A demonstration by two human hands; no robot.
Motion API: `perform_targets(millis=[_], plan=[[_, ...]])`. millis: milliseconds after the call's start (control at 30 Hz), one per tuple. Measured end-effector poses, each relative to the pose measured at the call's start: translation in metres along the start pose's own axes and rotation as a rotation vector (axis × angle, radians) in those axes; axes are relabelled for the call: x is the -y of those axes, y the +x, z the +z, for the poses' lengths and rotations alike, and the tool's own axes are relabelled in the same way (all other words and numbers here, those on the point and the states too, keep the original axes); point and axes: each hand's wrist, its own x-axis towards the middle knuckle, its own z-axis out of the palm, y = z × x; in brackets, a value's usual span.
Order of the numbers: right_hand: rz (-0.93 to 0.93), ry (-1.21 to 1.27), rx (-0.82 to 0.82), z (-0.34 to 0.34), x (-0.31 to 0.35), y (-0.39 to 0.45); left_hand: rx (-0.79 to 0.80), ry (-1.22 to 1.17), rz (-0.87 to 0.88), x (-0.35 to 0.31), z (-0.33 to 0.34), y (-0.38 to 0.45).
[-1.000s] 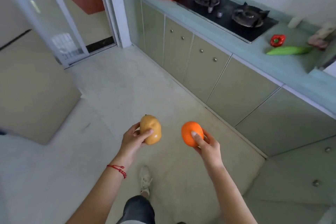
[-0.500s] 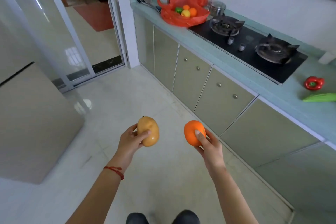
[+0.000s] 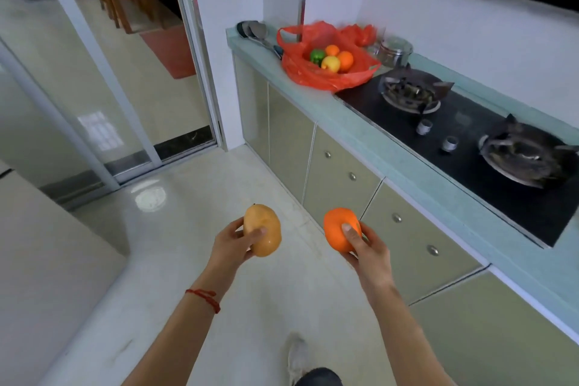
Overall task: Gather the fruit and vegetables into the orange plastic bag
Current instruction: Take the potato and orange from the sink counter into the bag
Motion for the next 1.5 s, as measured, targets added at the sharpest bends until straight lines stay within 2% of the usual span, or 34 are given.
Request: perform_targets(millis=[167, 433, 833, 1167, 1500], plan=[[-0.013, -0.009, 0.032, 0.024, 0.046, 0.089, -0.018, -0.014, 0.039, -0.053, 0.032, 0.072], [-0.029, -0.050, 0.071, 0.081, 0.084, 0.205, 0.001, -0.009, 0.053, -0.114, 0.056, 0.195], [-0.010, -0.011, -0.117, 0.189, 0.141, 0.367, 0.176, 0.064, 0.063, -0.222, 0.074, 0.406], [-0.057, -0.016, -0.204, 0.197, 0.186, 0.474, 0.223, 0.080, -0.018, -0.271, 0.158, 0.516], [-0.129, -0.246, -0.266, 0.177, 0.236, 0.605, 0.185, 0.178, 0.039, -0.315, 0.270, 0.624]])
